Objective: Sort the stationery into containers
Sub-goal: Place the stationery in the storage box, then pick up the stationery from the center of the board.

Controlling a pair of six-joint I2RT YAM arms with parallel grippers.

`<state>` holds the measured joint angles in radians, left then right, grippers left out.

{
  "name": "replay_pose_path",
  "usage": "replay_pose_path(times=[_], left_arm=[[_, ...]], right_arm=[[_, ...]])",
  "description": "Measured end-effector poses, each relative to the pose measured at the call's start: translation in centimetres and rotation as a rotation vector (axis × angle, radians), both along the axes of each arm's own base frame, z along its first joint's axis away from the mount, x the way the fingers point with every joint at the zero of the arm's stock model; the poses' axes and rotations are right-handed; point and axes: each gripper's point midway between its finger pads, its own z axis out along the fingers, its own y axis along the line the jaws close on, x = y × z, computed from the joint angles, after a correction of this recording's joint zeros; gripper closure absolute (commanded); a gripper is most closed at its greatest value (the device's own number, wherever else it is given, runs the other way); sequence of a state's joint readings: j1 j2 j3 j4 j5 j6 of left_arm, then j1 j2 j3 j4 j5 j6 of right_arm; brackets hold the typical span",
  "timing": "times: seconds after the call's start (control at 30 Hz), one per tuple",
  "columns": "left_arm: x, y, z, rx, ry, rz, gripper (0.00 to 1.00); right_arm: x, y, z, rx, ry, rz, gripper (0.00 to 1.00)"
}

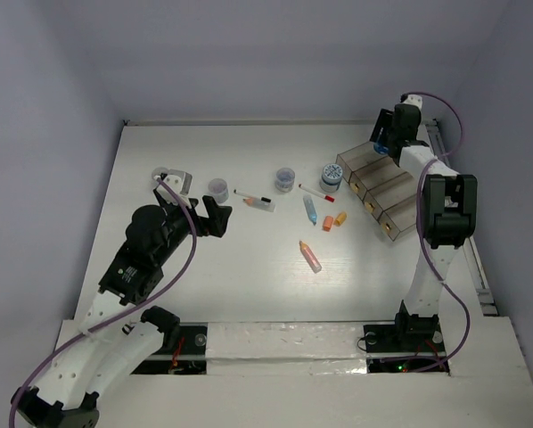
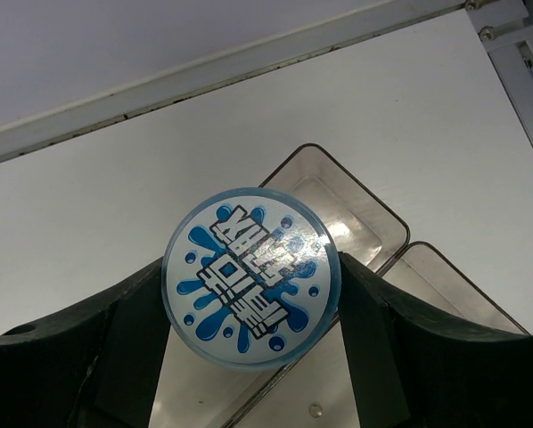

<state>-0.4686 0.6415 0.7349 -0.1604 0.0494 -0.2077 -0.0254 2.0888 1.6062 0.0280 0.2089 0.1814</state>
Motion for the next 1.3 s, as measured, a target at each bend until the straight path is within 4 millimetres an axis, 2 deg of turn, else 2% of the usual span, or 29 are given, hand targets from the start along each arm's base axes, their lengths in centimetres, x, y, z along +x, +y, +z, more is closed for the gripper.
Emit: replay_pose_path(times=[0.03, 0.07, 0.1, 0.33, 0.43, 0.5, 0.6, 0.67, 0.77, 0.83, 0.9, 1.03, 1.3], left_arm=[[0.0, 0.0, 0.0, 0.000, 0.000, -0.001, 0.01], [0.0, 0.0, 0.0, 0.000, 0.000, -0.001, 0.01], [0.0, 0.0, 0.0, 0.000, 0.001, -0.002, 0.01], [-0.1, 0.0, 0.1, -0.001, -0.002, -0.003, 0.01], [-0.2, 0.0, 0.3, -0.005, -0.009, -0.003, 0.01], [-0.1, 0.2, 0.4, -0.007, -0.012, 0.001, 0.01], [-0.1, 0.3, 0.5, -0.009, -0.016, 0.008, 0.01], [-0.1, 0.4, 0.5, -0.010, -0.018, 0.008, 0.01], [-0.2, 0.4, 0.7, -0.014, -0.023, 0.005, 0.01], [-0.4, 0.4, 0.9, -0.018, -0.030, 0.001, 0.01], [-0.5, 0.4, 1.1, -0.023, -0.039, -0.002, 0.01], [-0.8, 0.3, 1.5, -0.030, -0.052, -0.009, 0.01], [-1.0, 0.4, 1.8, -0.036, -0.064, -0.009, 0.01]], right_arm=[[0.0, 0.0, 0.0, 0.003, 0.000, -0.001, 0.14], [0.0, 0.0, 0.0, 0.003, 0.000, -0.002, 0.02], [0.0, 0.0, 0.0, 0.006, -0.003, -0.003, 0.00], [0.2, 0.4, 0.7, 0.016, -0.012, 0.020, 0.00], [-0.5, 1.2, 2.1, 0.041, -0.014, 0.050, 0.00], [-1.9, 2.5, 4.3, 0.068, -0.037, 0.082, 0.00], [-5.7, 5.6, 7.9, 0.091, -0.066, 0.137, 0.00], [-8.7, 9.7, 10.1, 0.102, -0.089, 0.213, 0.00], [-12.9, 16.2, 11.0, 0.130, -0.089, 0.345, 0.00], [-15.8, 19.7, 9.7, 0.146, -0.041, 0.427, 0.02], [-18.0, 20.9, 7.4, 0.158, 0.029, 0.455, 0.03], [-20.2, 19.5, 2.4, 0.171, 0.179, 0.401, 0.04], [-19.8, 19.1, -3.7, 0.187, 0.329, 0.339, 0.06]])
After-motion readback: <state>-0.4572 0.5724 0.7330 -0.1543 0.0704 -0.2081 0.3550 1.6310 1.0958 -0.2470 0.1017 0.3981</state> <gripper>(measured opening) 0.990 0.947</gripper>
